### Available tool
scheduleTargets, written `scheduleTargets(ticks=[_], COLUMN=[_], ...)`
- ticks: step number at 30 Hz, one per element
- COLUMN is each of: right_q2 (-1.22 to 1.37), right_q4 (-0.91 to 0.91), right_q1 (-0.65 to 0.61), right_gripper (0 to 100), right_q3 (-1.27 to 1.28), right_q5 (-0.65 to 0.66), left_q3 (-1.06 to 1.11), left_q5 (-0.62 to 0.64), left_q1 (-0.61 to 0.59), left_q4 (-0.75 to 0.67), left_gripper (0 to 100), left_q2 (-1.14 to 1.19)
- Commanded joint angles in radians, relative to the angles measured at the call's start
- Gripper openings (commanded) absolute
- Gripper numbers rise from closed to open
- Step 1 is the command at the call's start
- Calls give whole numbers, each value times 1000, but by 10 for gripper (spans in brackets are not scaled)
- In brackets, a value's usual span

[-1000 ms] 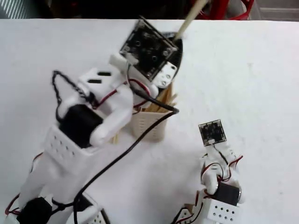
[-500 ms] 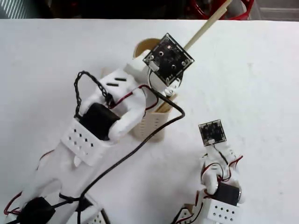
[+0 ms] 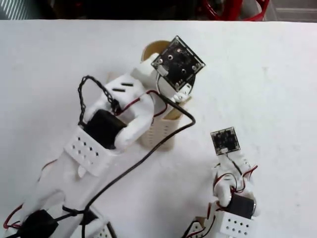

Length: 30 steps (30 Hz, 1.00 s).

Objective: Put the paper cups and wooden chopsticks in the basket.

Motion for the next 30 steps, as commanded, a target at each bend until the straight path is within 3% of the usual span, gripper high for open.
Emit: scheduleTargets(ticks=[1, 5, 9, 13, 15, 20, 23, 26, 30], right_q2=[-5, -5, -5, -5, -5, -5, -5, -5, -5], right_q4=[4, 4, 4, 4, 4, 4, 4, 4, 4], right_q1=[4, 4, 4, 4, 4, 4, 4, 4, 4], right_gripper=[57, 57, 57, 57, 57, 57, 57, 57, 57], right_q3=[9, 9, 9, 9, 9, 9, 9, 9, 9], right_q5=[5, 5, 5, 5, 5, 5, 5, 5, 5], left_q3=[-18, -29, -21, 74, 157, 345, 399, 382, 301], left_q5=[-9, -6, 11, 247, 344, 354, 350, 264, 152], left_q1=[-19, -127, -357, -667, -743, -762, -711, -673, -624], left_q4=[-5, -3, 2, 3, 3, -18, -144, -203, -146], left_gripper=[76, 75, 75, 76, 78, 76, 74, 19, 99], left_q2=[-47, -154, -251, -234, -177, 59, 226, 386, 536])
